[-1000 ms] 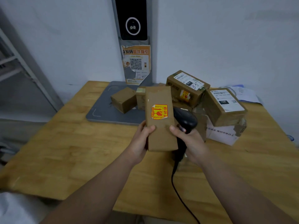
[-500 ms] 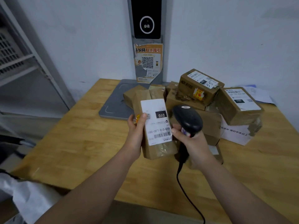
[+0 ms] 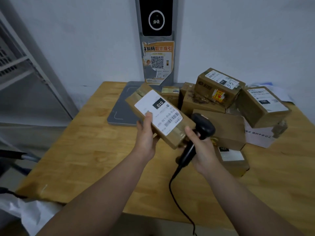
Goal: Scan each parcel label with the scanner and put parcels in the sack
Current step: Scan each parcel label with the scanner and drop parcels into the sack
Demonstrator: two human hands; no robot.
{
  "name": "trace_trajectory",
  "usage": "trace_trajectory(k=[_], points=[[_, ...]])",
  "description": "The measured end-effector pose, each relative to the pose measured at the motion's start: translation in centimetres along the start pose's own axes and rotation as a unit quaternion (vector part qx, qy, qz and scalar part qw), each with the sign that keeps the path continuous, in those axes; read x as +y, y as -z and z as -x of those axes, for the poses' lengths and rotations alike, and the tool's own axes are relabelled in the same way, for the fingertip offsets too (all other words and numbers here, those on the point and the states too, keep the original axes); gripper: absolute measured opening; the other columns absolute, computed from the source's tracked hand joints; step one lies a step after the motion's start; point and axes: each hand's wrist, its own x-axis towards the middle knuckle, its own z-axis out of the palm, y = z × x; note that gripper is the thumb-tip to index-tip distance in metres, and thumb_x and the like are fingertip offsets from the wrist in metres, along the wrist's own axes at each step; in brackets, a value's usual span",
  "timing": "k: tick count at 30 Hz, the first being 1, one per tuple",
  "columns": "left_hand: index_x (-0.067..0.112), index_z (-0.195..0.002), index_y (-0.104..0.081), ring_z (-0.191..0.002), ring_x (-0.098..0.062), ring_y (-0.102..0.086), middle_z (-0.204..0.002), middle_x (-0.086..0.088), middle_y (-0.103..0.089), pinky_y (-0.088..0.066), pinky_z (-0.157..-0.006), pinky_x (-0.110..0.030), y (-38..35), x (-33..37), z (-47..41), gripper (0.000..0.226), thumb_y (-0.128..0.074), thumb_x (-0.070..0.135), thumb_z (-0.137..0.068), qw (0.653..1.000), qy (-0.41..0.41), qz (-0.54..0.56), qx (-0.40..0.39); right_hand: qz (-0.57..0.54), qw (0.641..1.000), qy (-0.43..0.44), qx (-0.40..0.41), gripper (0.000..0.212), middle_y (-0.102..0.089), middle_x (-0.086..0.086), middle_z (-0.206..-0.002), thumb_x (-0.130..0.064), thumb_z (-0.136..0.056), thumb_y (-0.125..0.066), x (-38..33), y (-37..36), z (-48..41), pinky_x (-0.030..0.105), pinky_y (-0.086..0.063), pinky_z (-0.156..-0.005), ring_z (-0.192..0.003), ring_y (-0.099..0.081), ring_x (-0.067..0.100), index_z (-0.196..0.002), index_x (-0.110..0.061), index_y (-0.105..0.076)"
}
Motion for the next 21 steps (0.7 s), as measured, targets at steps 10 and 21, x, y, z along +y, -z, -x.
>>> trace_trajectory(k=[10, 21], points=[[0.032, -0.154, -0.009, -0.149, -0.022, 0.005, -0.163, 0.002, 0.0, 0.001, -0.12, -0.046, 2.9, 2.6, -0.9, 0.1, -0.067, 0.058, -0.078, 0.732, -0.196, -0.64, -0.126, 0.371, 0.921, 0.111, -0.03, 0.021, -0.064, -0.01, -0.065, -0.017, -0.073, -0.083, -3.1, 1.1, -2.1, 0.029, -0.048, -0.071, -0.071, -0.064, 0.008, -0.07, -0.027, -0.064], [0.02, -0.132, -0.039, -0.096, -0.011, -0.065, -0.114, 0.004, -0.062, -0.054, -0.075, -0.026, 3.4, 1.2, 0.1, 0.08, -0.083, 0.042, -0.07, 0.908, 0.013, -0.401, -0.125, 0.329, 0.937, 0.103, -0.053, 0.026, -0.064, -0.018, -0.07, -0.021, -0.077, -0.08, -2.9, 0.3, -1.5, 0.021, -0.043, -0.072, -0.08, -0.062, 0.002, -0.078, -0.029, -0.055]])
